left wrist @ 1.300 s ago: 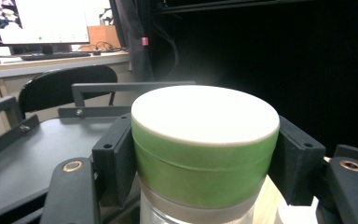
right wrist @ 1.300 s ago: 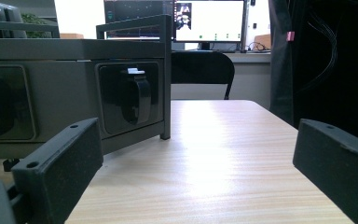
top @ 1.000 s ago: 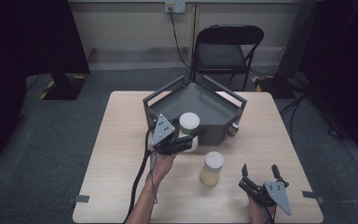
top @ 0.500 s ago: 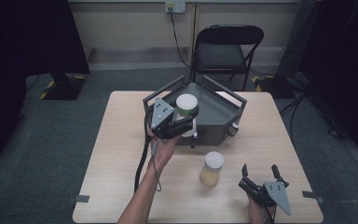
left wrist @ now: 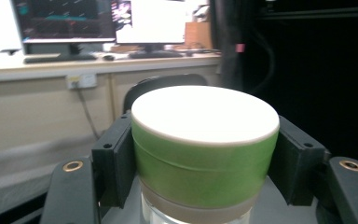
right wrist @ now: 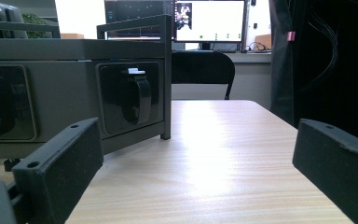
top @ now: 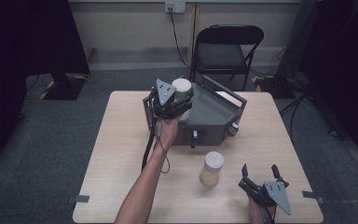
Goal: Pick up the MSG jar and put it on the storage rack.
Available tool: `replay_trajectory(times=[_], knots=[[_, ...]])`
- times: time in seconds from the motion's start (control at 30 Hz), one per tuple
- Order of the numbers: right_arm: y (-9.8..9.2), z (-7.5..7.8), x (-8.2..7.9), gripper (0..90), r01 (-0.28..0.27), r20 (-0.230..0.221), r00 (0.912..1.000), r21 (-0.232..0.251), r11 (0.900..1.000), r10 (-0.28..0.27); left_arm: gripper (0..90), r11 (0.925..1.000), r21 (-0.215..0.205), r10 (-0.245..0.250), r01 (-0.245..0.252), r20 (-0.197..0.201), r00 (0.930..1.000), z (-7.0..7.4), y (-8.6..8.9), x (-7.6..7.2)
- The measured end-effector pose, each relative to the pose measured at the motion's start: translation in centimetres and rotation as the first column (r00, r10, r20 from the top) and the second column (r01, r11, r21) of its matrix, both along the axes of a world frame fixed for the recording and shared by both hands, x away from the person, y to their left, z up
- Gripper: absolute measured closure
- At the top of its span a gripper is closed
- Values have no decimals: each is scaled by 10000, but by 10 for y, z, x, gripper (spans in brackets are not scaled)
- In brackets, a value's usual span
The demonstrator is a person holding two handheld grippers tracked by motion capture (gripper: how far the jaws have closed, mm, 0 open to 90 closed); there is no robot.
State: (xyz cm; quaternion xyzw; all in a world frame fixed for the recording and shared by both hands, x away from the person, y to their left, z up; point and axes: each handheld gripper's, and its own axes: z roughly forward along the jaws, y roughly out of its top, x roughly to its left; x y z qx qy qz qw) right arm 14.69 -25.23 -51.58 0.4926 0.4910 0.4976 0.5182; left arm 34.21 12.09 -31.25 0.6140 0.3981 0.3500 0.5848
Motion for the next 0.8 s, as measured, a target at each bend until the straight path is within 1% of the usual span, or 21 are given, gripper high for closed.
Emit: replay_trajectory(times=[0.1,0.13,0.23,0.27,0.37,0.4,0.5,0.7,0.73,0.8], knots=[[0,0,0,0,-1,-2,10000,-3,10000,1,336,9997,105,218,-217,-151,9996,-3,-4,5],[0,0,0,0,-1,0,10000,2,10000,1,336,9993,33,362,-361,-225,9991,-4,-6,5],[0,0,0,0,-19,2,10000,2,10000,19,336,9991,32,427,-426,-270,9987,-7,-8,6],[0,0,0,0,-20,1,10000,3,10000,20,336,9990,106,440,-437,-339,9985,-7,-8,7],[0,0,0,0,-20,3,10000,3,10000,20,336,9984,122,565,-560,-430,9975,-9,-10,8],[0,0,0,0,-20,1,10000,3,10000,20,336,9981,174,597,-590,-400,9974,-10,-11,8],[0,0,0,0,-18,-1,10000,1,10000,18,336,9971,418,657,-637,-476,9967,-9,-13,10],[0,0,0,0,-15,-1,10000,-1,10000,15,336,9981,271,578,-558,-821,9949,-10,-11,15],[0,0,0,0,-15,-2,10000,1,10000,15,336,9980,267,595,-578,-718,9956,-13,-12,14],[0,0,0,0,-16,0,10000,-1,10000,16,335,9979,255,617,-599,-798,9949,-11,-13,12]])
